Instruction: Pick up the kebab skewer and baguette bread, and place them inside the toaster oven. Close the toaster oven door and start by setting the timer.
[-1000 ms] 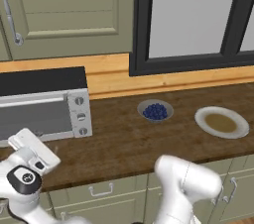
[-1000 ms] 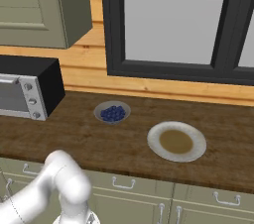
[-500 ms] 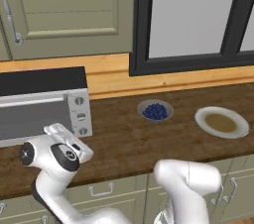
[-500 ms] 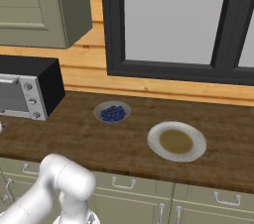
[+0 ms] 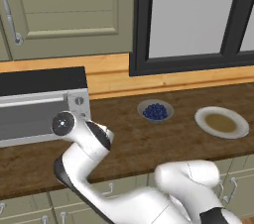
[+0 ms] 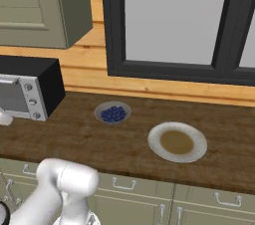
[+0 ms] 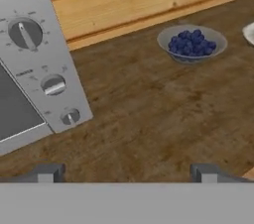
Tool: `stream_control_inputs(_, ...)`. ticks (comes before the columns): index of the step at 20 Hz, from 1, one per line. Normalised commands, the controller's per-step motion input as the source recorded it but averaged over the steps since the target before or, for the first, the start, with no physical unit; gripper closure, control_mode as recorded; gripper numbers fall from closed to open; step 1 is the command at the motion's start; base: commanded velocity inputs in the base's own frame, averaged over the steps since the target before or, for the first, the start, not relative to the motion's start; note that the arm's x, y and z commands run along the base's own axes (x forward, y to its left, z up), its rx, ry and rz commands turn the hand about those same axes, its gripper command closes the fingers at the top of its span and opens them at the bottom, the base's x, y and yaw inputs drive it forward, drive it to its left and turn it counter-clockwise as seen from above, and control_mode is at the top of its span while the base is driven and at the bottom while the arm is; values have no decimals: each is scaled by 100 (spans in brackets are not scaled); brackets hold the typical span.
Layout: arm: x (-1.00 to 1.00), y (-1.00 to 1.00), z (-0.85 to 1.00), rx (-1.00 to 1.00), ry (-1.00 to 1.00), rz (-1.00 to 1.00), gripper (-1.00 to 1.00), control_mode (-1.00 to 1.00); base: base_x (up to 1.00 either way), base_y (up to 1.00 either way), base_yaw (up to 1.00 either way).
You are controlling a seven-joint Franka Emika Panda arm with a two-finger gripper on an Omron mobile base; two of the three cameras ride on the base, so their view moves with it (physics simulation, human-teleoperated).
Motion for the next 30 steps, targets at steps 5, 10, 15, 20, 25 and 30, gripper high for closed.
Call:
stream_control_inputs(5, 0, -22, 3, 0, 22, 46, -100, -100, 0, 0, 0)
stream_control_inputs(10, 10, -8, 0, 0, 37, 18, -100, -100, 0, 0, 0)
stream_control_inputs(15, 30, 0, -1, 0, 13, 0, -100, -100, 0, 0, 0)
stream_control_inputs(20, 25, 0, -14, 0, 0, 0, -100, -100, 0, 0, 0)
stream_control_inputs(25, 16, 0, -33, -3, 0, 0, -100, -100, 0, 0, 0)
stream_control_inputs(30, 14, 0, -30, -1, -3, 0, -100, -100, 0, 0, 0)
